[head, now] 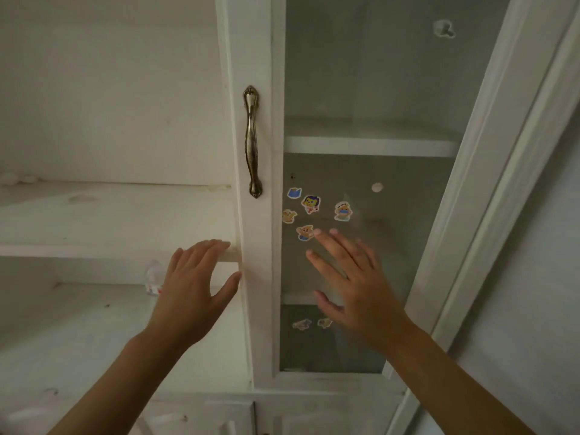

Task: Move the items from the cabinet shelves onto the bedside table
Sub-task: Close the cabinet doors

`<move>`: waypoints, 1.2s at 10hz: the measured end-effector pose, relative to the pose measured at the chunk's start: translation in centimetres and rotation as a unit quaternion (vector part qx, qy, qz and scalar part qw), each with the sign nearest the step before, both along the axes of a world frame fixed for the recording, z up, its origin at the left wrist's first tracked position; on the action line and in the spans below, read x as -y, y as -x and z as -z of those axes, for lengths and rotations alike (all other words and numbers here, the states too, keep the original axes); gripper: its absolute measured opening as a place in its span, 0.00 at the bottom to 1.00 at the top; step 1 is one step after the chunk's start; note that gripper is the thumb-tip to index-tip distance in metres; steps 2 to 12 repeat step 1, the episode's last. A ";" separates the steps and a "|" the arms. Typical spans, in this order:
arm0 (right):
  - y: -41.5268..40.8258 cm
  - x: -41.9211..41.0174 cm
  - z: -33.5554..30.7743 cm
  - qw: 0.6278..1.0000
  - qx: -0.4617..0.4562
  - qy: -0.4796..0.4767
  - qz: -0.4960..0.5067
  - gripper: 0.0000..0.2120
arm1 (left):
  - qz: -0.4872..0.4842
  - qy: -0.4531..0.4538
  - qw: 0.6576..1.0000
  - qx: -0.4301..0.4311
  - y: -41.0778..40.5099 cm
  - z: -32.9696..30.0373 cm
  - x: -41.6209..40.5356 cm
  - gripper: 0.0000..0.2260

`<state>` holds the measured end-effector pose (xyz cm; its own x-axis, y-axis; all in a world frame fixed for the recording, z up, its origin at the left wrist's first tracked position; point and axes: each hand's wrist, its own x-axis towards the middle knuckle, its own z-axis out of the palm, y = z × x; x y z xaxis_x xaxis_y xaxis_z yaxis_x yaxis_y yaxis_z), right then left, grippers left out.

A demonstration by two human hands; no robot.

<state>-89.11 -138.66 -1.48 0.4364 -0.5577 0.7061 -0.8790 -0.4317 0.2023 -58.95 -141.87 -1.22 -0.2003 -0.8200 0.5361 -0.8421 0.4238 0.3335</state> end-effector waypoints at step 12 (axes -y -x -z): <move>0.0 -0.2 1.3 0.999 0.022 -0.035 -0.028 0.27 | -0.010 -0.002 1.000 0.004 0.2 0.8 -1.7 0.28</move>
